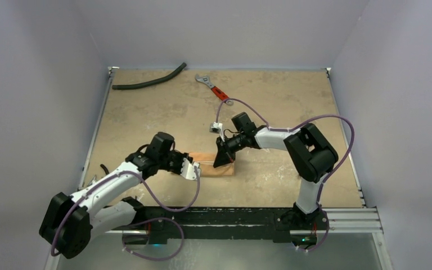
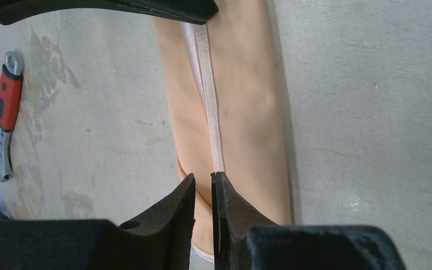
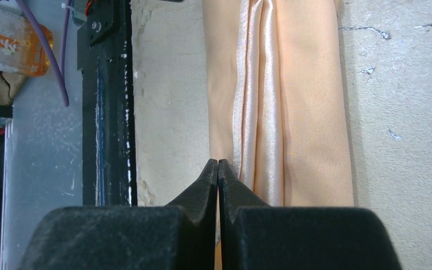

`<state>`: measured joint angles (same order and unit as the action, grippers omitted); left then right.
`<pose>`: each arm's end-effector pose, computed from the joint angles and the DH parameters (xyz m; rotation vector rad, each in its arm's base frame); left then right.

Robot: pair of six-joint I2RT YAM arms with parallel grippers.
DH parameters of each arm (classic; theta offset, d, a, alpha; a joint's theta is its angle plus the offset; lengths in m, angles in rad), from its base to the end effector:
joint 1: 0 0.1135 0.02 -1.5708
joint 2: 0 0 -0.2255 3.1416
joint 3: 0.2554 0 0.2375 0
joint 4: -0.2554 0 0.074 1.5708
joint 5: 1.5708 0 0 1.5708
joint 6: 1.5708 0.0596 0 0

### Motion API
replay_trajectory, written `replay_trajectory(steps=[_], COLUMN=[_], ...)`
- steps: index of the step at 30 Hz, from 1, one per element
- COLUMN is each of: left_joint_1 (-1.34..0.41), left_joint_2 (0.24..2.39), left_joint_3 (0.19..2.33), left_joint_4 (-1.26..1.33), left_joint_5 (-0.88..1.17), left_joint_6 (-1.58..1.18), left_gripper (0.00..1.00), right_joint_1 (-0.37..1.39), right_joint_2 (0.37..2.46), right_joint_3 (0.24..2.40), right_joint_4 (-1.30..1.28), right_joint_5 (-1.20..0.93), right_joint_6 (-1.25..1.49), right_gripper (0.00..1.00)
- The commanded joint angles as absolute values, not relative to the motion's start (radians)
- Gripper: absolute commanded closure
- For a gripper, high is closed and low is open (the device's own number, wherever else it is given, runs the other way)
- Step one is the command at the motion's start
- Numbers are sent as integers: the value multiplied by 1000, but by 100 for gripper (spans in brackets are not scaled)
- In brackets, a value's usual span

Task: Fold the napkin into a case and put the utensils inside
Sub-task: Fold the 2/3-rectangle-folded napkin at the center of the board.

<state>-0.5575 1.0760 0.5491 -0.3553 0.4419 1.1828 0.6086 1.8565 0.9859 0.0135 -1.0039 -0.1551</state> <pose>0.1757 -0.1396 0.1495 1.9174 1.3697 -0.2430 0.2559 0.2396 0.1127 -1.2937 1.9588 1.4227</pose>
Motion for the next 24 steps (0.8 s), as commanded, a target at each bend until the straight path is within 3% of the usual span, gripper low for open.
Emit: replay_trajectory(steps=[1,12,18,19,21,22,24], left_joint_1=[-550,-378,-335,-323,-298,-280,-257], left_joint_2=[1019,1141,1129,1131,1128,1119,1102], left_joint_3=[550,678,647,651,662,668,686], left_joint_4=[-427,-530,-535,-524,-493,-477,-450], left_joint_5=[465,479,483,484,489,495,505], left_joint_6=[1232,1139,1121,1112,1073,1037,975], left_gripper=[84,81,79,79,79,79,79], right_joint_1=[612,642,718,736,775,794,818], right_joint_2=[1828,1730,1721,1715,1700,1693,1683], right_joint_3=[980,1055,1070,1069,1068,1071,1083], right_joint_4=[17,-30,36,61,125,145,179], right_joint_5=[-991,-955,-906,-882,-831,-804,-750], right_joint_6=[-148,-138,-83,-66,-55,-58,-64], right_gripper=[100,92,88,85,66,60,58])
